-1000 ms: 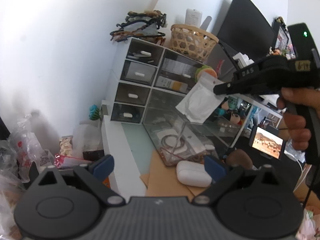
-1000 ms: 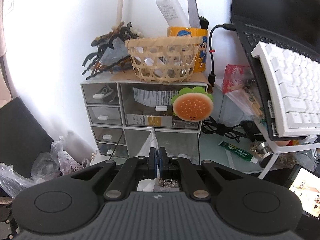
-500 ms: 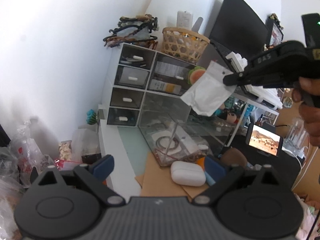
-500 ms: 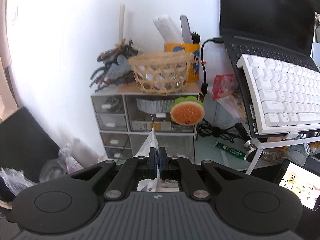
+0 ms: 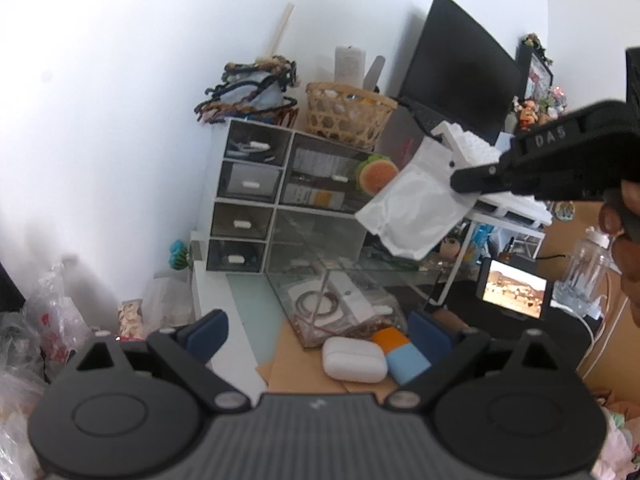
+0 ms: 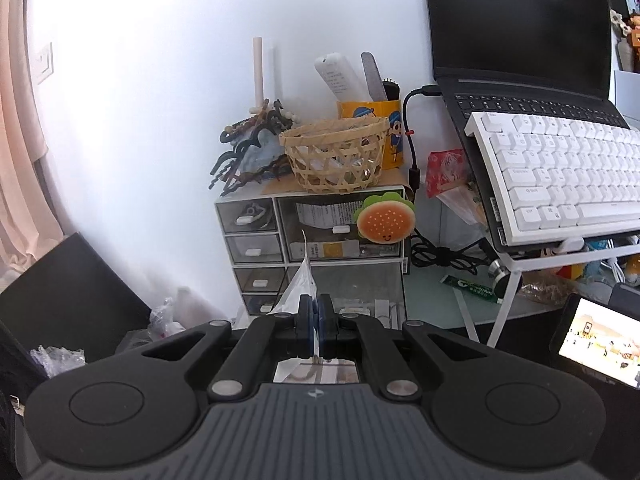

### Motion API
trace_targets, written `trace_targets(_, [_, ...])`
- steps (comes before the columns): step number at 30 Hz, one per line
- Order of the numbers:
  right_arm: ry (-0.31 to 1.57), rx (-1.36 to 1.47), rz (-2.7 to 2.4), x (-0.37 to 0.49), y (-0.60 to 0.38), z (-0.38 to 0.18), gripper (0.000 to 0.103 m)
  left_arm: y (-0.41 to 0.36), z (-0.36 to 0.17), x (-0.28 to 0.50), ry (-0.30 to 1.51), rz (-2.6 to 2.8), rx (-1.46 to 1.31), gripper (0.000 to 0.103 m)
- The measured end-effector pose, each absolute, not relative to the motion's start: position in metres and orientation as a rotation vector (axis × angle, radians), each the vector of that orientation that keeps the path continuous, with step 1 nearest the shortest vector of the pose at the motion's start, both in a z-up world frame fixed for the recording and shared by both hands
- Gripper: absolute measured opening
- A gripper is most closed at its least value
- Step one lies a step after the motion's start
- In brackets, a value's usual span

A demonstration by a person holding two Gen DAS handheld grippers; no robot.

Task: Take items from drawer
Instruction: 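Lift the white plastic packet out of the drawer with the right gripper, then lower the held packet onto the desk beside the white earbuds case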

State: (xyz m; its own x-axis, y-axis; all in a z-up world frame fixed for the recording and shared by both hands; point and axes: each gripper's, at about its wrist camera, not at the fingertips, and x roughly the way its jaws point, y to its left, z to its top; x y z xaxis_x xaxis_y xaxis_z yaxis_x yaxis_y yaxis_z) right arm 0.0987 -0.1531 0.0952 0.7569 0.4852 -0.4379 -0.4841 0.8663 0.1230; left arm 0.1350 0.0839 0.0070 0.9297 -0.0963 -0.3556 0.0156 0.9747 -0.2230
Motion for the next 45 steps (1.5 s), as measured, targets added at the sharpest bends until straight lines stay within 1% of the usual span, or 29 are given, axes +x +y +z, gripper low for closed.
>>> trace_targets(19, [0.538, -0.002, 0.498, 0.082, -0.174, 0.067, 0.002, 0.078, 0.007, 0.131, 0.390, -0.081, -0.208, 0.098])
trace_targets(33, [0.609, 0.012, 0.486, 0.092, -0.178, 0.031, 0.002, 0.078, 0.000, 0.136, 0.417, -0.101, -0.204, 0.098])
trace_targets(45, [0.638, 0.029, 0.483, 0.101, -0.180, 0.014, 0.003, 0.073, -0.005, 0.142, 0.439, -0.112, -0.191, 0.098])
